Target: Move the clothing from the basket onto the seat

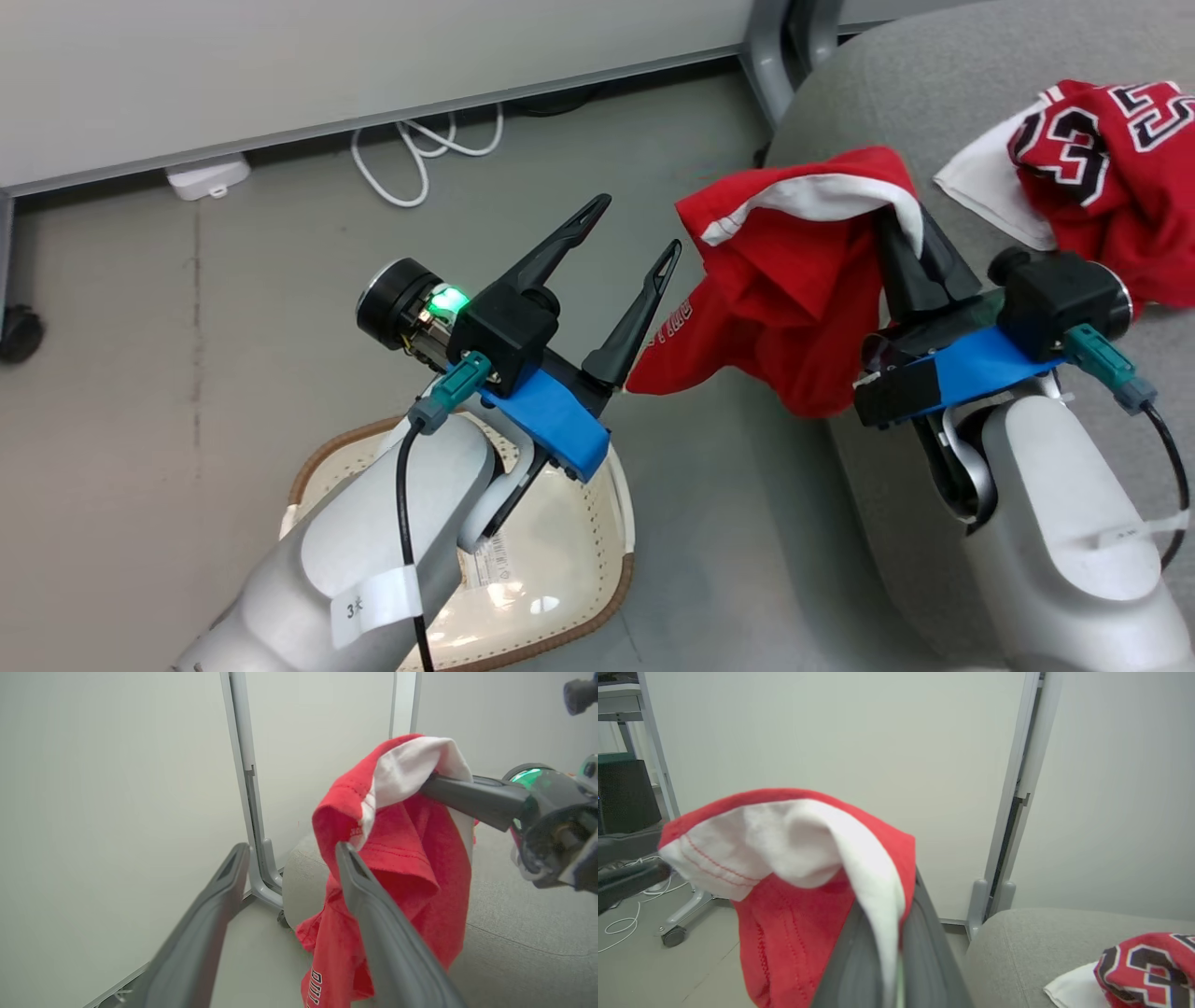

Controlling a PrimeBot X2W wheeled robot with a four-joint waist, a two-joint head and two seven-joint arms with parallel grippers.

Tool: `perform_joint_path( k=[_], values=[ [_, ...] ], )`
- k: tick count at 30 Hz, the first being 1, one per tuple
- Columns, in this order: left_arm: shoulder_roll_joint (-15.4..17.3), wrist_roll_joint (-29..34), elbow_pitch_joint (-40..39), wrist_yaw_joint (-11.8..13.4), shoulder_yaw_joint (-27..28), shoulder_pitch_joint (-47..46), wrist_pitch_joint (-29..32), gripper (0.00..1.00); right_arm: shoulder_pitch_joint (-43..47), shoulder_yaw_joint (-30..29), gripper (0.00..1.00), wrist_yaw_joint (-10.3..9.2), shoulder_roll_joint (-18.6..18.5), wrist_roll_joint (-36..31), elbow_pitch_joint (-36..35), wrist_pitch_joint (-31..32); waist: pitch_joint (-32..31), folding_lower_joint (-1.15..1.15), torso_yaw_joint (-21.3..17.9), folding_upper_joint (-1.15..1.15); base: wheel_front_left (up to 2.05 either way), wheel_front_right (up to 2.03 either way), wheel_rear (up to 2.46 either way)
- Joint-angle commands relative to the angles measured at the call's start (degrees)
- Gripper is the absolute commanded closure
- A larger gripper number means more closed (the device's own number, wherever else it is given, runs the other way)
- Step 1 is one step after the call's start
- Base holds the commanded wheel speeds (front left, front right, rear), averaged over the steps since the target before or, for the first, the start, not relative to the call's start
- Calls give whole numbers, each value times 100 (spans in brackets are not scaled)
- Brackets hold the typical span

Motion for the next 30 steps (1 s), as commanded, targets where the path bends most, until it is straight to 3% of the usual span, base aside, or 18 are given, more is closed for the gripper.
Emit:
perform_joint_path(
  k=[1, 17, 30],
  values=[
    [40, 36, -31, 3, -12, -57, -15, 0, 112, -86, 100, 1, -15, -36, -91, -2, 129, 0, -287, 0, 0, 0, 0],
    [117, 181, -104, -60, -335, -62, 131, 0, 1010, -942, 100, 1, 113, -82, -843, -2, 380, 0, -1342, 0, 0, 0, 0],
    [99, 163, -71, -61, -470, -62, 130, 0, 1316, -1182, 100, 1, 233, -121, -1046, -2, 409, 0, -1412, 0, 0, 0, 0]
  ],
)
